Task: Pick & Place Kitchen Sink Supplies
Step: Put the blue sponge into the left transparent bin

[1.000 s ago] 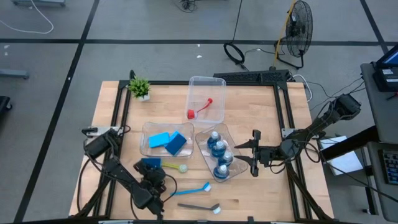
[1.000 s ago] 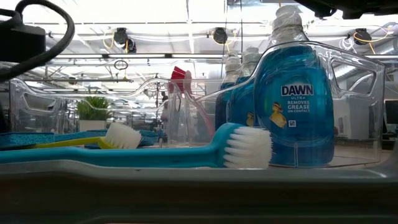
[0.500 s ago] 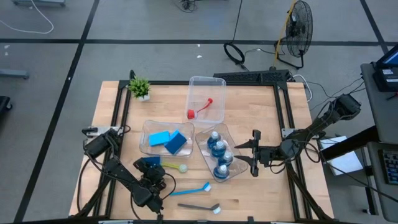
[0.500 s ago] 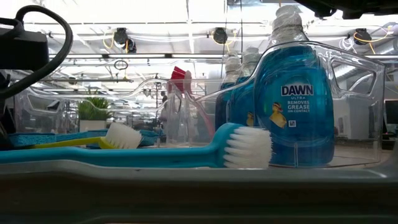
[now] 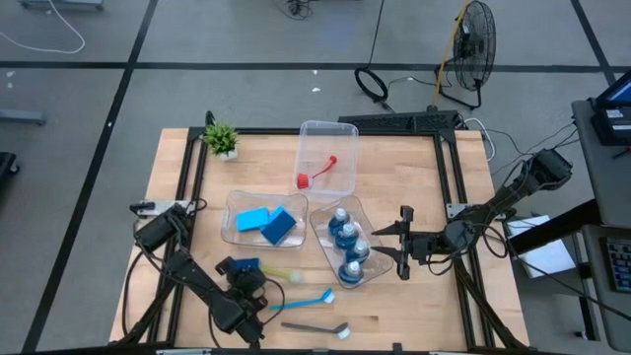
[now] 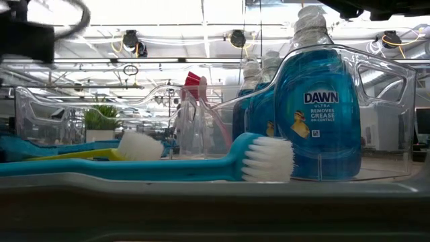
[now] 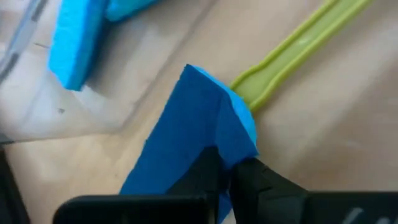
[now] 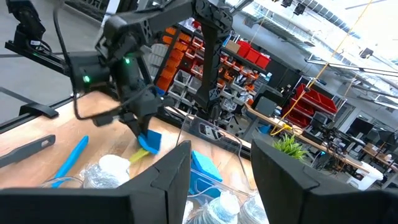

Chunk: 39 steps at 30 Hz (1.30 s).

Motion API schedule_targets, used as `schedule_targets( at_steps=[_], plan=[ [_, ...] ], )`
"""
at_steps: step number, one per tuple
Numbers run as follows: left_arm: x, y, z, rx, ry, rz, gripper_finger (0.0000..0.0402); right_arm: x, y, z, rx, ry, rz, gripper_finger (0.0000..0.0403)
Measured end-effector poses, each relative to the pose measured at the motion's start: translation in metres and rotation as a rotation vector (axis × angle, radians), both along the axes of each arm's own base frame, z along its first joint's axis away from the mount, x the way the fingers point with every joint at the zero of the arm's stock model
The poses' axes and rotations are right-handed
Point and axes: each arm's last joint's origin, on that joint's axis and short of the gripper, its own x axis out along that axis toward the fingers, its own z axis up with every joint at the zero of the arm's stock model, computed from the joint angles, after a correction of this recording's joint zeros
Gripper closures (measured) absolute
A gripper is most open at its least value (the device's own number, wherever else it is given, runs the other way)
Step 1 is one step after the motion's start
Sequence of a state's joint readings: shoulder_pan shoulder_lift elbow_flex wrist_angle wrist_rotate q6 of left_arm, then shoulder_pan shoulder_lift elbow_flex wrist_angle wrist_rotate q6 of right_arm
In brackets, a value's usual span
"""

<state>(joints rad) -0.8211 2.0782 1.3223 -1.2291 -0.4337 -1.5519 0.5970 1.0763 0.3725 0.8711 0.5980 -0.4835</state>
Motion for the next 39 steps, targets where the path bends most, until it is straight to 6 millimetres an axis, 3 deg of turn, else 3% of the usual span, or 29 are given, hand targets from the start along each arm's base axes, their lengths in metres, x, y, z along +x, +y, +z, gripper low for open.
schedule_targets(
  at_steps=[6, 10, 20, 26, 35, 39],
  plan=[
    [0.013, -0.009, 0.051, 0.056, 0.106, -0.071, 0.0392, 0.000, 0.000, 0.000, 0.000, 0.000, 0.000, 0.0248],
    [0.024, -0.009, 0.081, 0.040, 0.056, -0.126, 0.0391, 0.000, 0.000, 0.000, 0.000, 0.000, 0.000, 0.0248],
    [0.039, 0.024, 0.139, 0.183, -0.208, -0.199, 0.0393, 0.000, 0.000, 0.000, 0.001, 0.000, 0.000, 0.0248],
    [0.053, 0.064, 0.158, 0.200, -0.188, -0.160, 0.0381, 0.000, 0.000, 0.000, 0.000, 0.000, 0.000, 0.0248],
    [0.077, 0.116, 0.160, 0.218, -0.106, -0.062, 0.0350, 0.000, 0.000, 0.000, 0.039, 0.003, 0.003, 0.0248],
    [0.084, 0.139, 0.157, 0.056, -0.067, 0.102, 0.0322, 0.000, 0.000, -0.001, 0.059, 0.006, 0.003, 0.0248]
  ],
)
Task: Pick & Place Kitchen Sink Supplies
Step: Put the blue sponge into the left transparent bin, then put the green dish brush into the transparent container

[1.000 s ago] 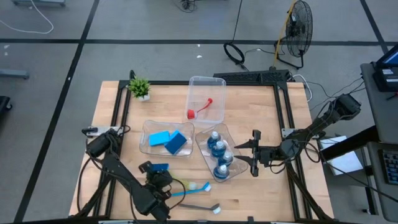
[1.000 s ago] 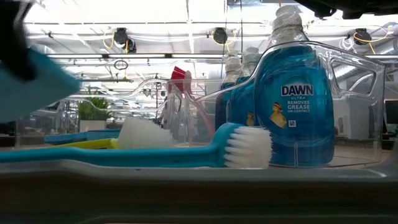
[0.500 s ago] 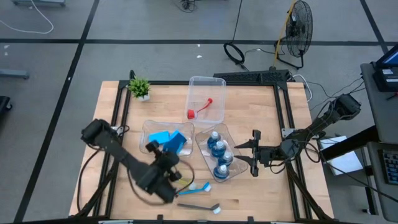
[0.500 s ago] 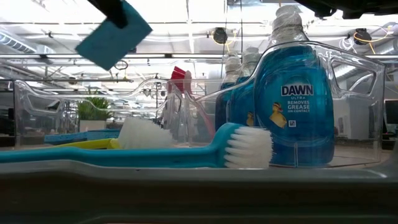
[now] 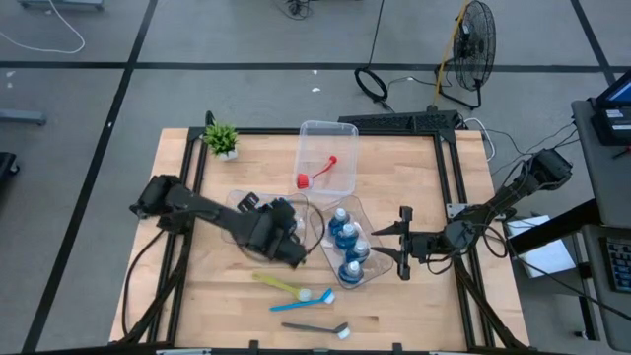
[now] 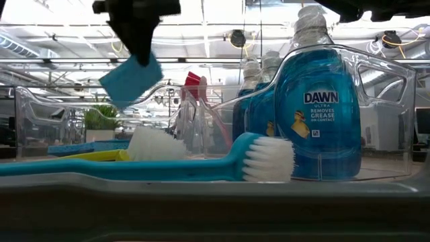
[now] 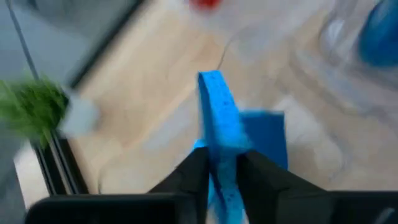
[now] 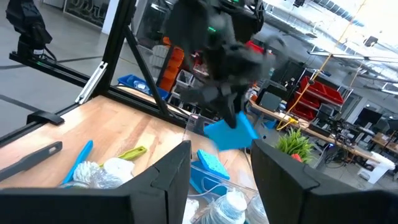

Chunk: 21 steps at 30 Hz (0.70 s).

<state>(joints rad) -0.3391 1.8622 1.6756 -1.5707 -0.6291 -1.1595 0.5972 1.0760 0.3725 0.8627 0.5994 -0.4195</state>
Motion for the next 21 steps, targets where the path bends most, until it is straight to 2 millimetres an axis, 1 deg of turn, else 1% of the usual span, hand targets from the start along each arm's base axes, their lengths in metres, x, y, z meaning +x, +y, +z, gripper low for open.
schedule_targets(
  at_steps=[2, 6, 9, 12, 15, 18, 19, 21],
  plan=[
    [0.002, 0.009, -0.001, -0.070, 0.026, 0.046, 0.0295, 0.000, 0.000, 0.000, 0.017, 0.000, 0.001, 0.0248],
    [0.004, 0.018, -0.001, -0.080, 0.069, 0.019, 0.0224, 0.000, 0.000, -0.001, 0.043, 0.010, 0.003, 0.0248],
    [0.004, 0.020, 0.000, -0.077, 0.065, 0.019, 0.0172, 0.000, 0.000, -0.002, 0.060, 0.020, 0.003, 0.0248],
    [-0.001, 0.018, 0.012, -0.106, 0.009, -0.013, 0.0136, 0.000, 0.000, -0.003, 0.077, 0.030, 0.004, 0.0248],
    [-0.008, 0.005, 0.029, -0.181, -0.092, -0.100, 0.0119, 0.000, 0.000, -0.004, 0.096, 0.038, 0.006, 0.0248],
    [-0.017, -0.015, 0.049, -0.292, -0.199, -0.255, 0.0116, 0.000, 0.001, -0.006, 0.116, 0.050, 0.008, 0.0248],
    [-0.020, -0.024, 0.054, -0.327, -0.234, -0.299, 0.0118, 0.000, 0.001, -0.006, 0.125, 0.050, 0.012, 0.0248],
    [-0.023, -0.041, 0.056, -0.372, -0.275, -0.355, 0.0123, -0.002, 0.003, -0.006, 0.132, 0.058, 0.022, 0.0248]
  ],
)
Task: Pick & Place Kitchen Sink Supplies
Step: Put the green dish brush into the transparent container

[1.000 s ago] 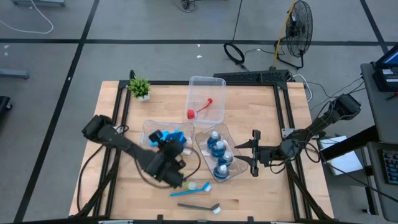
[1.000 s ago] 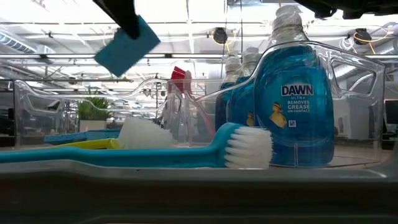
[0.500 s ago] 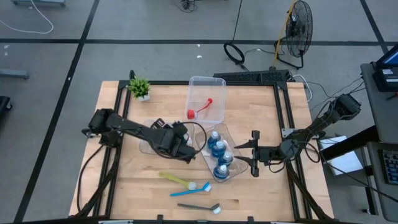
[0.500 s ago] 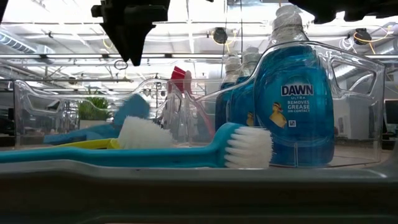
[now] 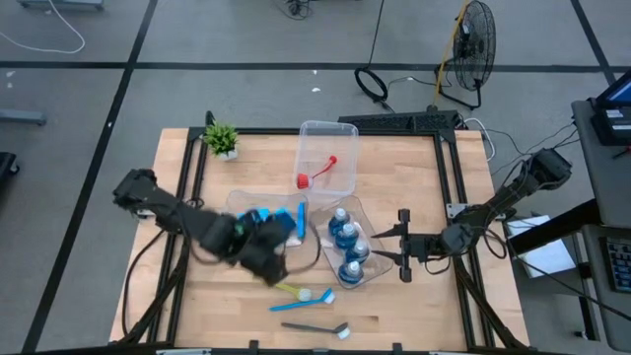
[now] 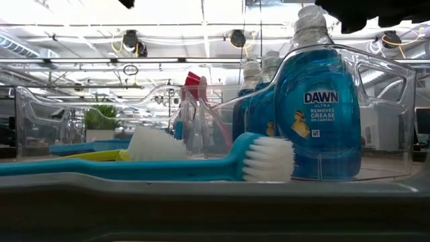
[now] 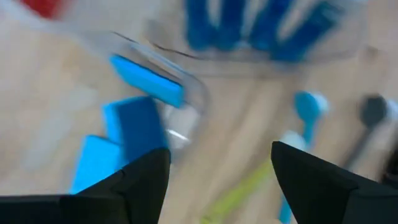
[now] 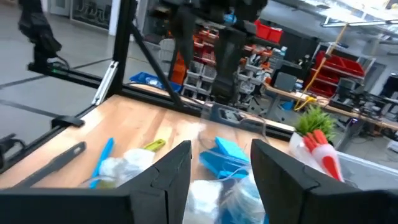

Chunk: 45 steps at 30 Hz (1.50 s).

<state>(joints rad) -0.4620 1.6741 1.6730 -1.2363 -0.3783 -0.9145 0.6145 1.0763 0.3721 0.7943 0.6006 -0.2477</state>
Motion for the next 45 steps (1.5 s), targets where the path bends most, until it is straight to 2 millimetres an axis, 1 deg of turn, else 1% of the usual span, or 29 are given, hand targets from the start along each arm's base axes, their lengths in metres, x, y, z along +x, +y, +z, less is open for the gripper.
schedule_targets(
  at_steps=[2, 4, 8, 11, 14, 16, 19, 23, 26, 29, 36, 41, 43, 45],
  plan=[
    [-0.004, -0.018, -0.004, -0.006, -0.004, -0.052, 0.0129, -0.002, 0.003, 0.000, 0.000, 0.001, 0.015, 0.0248],
    [-0.003, -0.034, -0.015, 0.007, 0.020, -0.087, 0.0133, -0.004, 0.006, 0.000, 0.004, 0.000, 0.033, 0.0248],
    [0.006, -0.062, -0.050, 0.020, 0.124, -0.135, 0.0133, -0.007, 0.011, 0.000, 0.029, 0.000, 0.063, 0.0248],
    [0.014, -0.074, -0.077, 0.046, 0.204, -0.164, 0.0131, -0.009, 0.014, 0.000, 0.039, -0.001, 0.081, 0.0248],
    [0.024, -0.081, -0.106, 0.022, 0.308, -0.180, 0.0131, -0.010, 0.016, 0.001, 0.049, -0.002, 0.092, 0.0248],
    [0.028, -0.083, -0.120, 0.005, 0.360, -0.193, 0.0131, -0.011, 0.016, 0.001, 0.050, -0.002, 0.096, 0.0248],
    [0.037, -0.087, -0.135, -0.011, 0.363, -0.256, 0.0131, -0.011, 0.016, 0.001, 0.058, -0.004, 0.097, 0.0248],
    [0.050, -0.086, -0.142, -0.024, 0.325, -0.334, 0.0131, -0.011, 0.016, 0.001, 0.060, -0.004, 0.097, 0.0248],
    [0.054, -0.080, -0.145, -0.024, 0.336, -0.358, 0.0131, -0.011, 0.016, 0.001, 0.073, -0.003, 0.097, 0.0248],
    [0.058, -0.072, -0.154, -0.035, 0.335, -0.356, 0.0131, -0.011, 0.016, 0.000, 0.072, 0.004, 0.097, 0.0248],
    [0.053, -0.060, -0.182, -0.099, 0.384, -0.354, 0.0131, -0.011, 0.016, 0.000, 0.071, 0.006, 0.097, 0.0248],
    [0.048, -0.054, -0.193, -0.081, 0.397, -0.341, 0.0132, -0.011, 0.016, 0.000, 0.071, 0.006, 0.097, 0.0248],
    [0.047, -0.052, -0.195, -0.065, 0.389, -0.325, 0.0142, -0.011, 0.016, 0.000, 0.071, 0.006, 0.096, 0.0248],
    [0.047, -0.052, -0.196, -0.061, 0.387, -0.324, 0.0164, -0.011, 0.016, 0.000, 0.071, 0.006, 0.096, 0.0248]
  ],
)
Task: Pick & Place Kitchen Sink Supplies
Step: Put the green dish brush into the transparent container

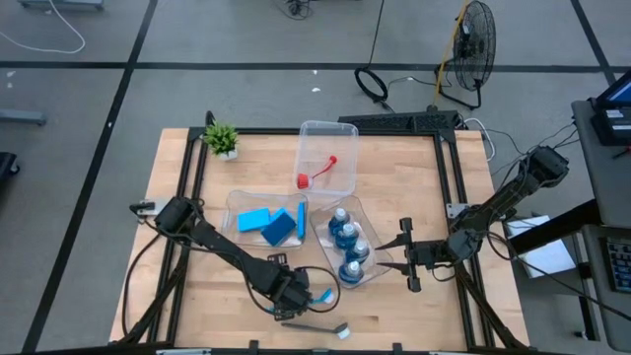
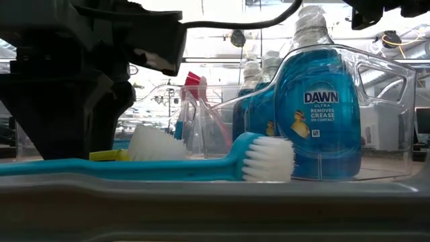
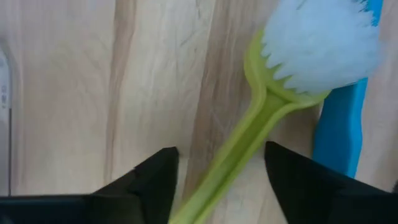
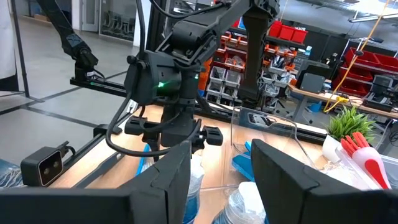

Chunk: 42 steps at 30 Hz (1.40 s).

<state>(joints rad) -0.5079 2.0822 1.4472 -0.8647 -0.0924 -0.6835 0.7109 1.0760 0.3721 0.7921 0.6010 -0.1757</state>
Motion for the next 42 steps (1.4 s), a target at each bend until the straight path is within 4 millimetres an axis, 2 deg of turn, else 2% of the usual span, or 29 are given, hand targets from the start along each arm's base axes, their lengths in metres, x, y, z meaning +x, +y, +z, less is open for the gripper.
schedule_targets(
  at_steps=[3, 9, 13, 15, 20, 24, 29, 33, 36, 42],
  plan=[
    [0.002, -0.001, 0.000, -0.018, -0.013, -0.020, 0.0213, 0.000, 0.000, 0.000, 0.000, 0.000, 0.000, 0.0248],
    [0.004, -0.003, 0.000, -0.049, -0.018, -0.065, 0.0344, 0.000, 0.000, 0.000, 0.000, 0.000, 0.000, 0.0248],
    [0.003, 0.003, 0.007, -0.050, -0.012, -0.070, 0.0350, 0.000, 0.000, 0.000, 0.000, 0.000, 0.000, 0.0248],
    [0.001, 0.008, 0.017, -0.037, -0.028, -0.056, 0.0350, 0.000, 0.000, 0.000, 0.000, 0.000, 0.000, 0.0248],
    [-0.006, 0.013, 0.061, -0.001, -0.182, -0.027, 0.0335, 0.000, 0.000, 0.000, 0.000, 0.000, 0.000, 0.0248],
    [-0.014, 0.026, 0.103, 0.039, -0.351, 0.017, 0.0350, 0.000, 0.000, 0.000, 0.000, 0.000, 0.000, 0.0248],
    [-0.019, 0.053, 0.164, 0.134, -0.686, 0.132, 0.0350, 0.000, 0.000, 0.000, 0.000, 0.000, 0.000, 0.0248],
    [-0.017, 0.083, 0.197, 0.274, -0.867, 0.165, 0.0347, 0.000, 0.000, 0.000, 0.001, -0.002, 0.000, 0.0248],
    [-0.007, 0.113, 0.208, 0.340, -0.931, 0.206, 0.0339, 0.000, 0.000, 0.000, 0.001, -0.001, 0.000, 0.0248],
    [0.015, 0.188, 0.217, 0.389, -1.036, 0.353, 0.0349, 0.000, 0.000, 0.000, -0.004, 0.004, 0.000, 0.0248]
  ],
)
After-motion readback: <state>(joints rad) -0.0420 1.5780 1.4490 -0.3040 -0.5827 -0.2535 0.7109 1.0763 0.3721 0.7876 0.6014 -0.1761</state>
